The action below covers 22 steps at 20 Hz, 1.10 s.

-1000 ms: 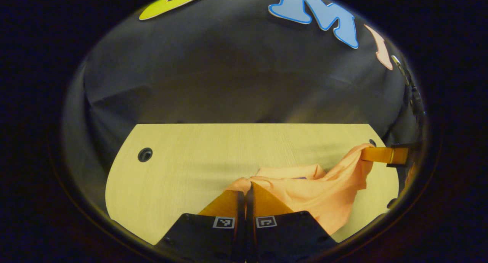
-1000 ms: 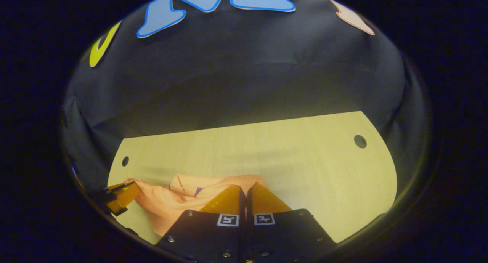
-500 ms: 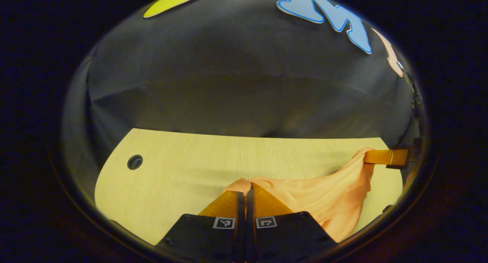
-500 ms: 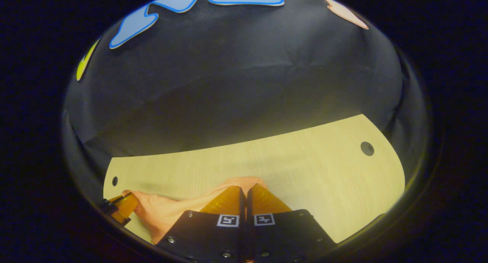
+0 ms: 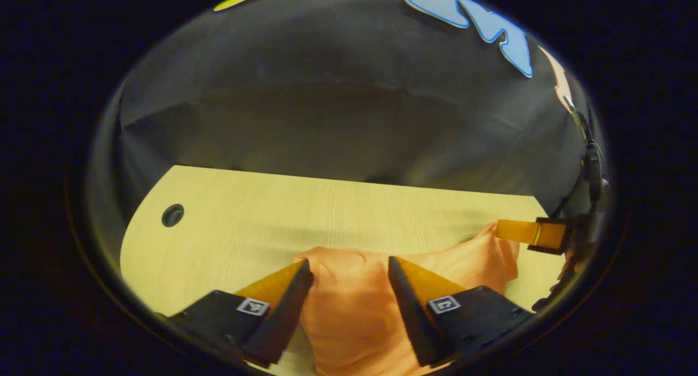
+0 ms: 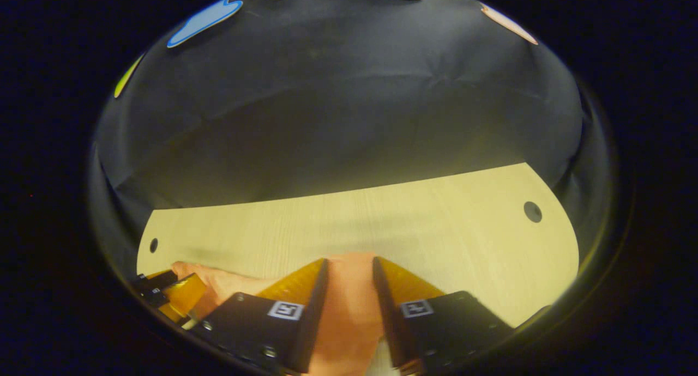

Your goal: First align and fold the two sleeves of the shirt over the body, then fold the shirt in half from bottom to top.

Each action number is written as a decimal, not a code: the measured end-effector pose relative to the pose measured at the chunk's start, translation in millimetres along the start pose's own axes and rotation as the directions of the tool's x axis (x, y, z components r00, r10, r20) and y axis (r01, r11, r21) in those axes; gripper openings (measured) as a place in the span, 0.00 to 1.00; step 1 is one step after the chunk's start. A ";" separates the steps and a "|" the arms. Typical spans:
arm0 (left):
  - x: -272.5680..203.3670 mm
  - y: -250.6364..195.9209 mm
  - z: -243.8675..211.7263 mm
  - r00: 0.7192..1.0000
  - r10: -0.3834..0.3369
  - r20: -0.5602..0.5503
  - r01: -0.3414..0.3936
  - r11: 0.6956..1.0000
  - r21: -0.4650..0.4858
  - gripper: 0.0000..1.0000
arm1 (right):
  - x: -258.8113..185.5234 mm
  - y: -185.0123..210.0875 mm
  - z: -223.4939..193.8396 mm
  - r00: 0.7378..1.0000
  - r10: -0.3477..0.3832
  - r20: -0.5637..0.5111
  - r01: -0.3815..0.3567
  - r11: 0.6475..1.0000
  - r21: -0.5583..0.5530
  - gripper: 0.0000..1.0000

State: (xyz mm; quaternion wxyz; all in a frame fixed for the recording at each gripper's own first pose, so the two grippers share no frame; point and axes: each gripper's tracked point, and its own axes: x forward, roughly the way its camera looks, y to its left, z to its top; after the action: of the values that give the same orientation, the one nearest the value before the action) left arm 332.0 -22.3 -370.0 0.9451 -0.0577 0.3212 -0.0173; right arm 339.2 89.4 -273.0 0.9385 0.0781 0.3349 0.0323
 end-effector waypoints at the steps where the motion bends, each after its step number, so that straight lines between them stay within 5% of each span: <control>1: -4.2 -1.3 4.8 1.000 0.000 0.005 0.000 1.000 0.015 1.00 | -3.5 -2.2 0.5 1.000 -0.005 0.003 0.005 1.000 0.001 0.57; 3: -6.7 -3.8 8.5 1.000 -0.003 0.011 0.002 0.999 0.042 0.95 | -6.8 -7.7 1.0 1.000 0.001 0.001 -0.001 1.000 0.012 0.69; 11: -47.9 -12.8 35.3 0.997 -0.011 0.072 0.006 0.997 0.078 0.96 | -51.1 -5.0 -1.8 0.999 0.013 0.040 -0.013 1.000 0.000 0.70; 22: -247.9 -53.1 91.0 0.967 -0.072 0.245 0.034 0.987 0.155 0.95 | -249.3 11.8 31.9 0.963 0.091 0.253 -0.076 0.995 -0.067 0.70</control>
State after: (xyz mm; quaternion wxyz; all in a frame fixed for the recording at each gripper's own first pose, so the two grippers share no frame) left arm 191.1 -48.8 -142.0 0.9788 0.0029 0.1959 -0.0594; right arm 166.4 68.8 -91.2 0.9734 0.0690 0.2065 0.0709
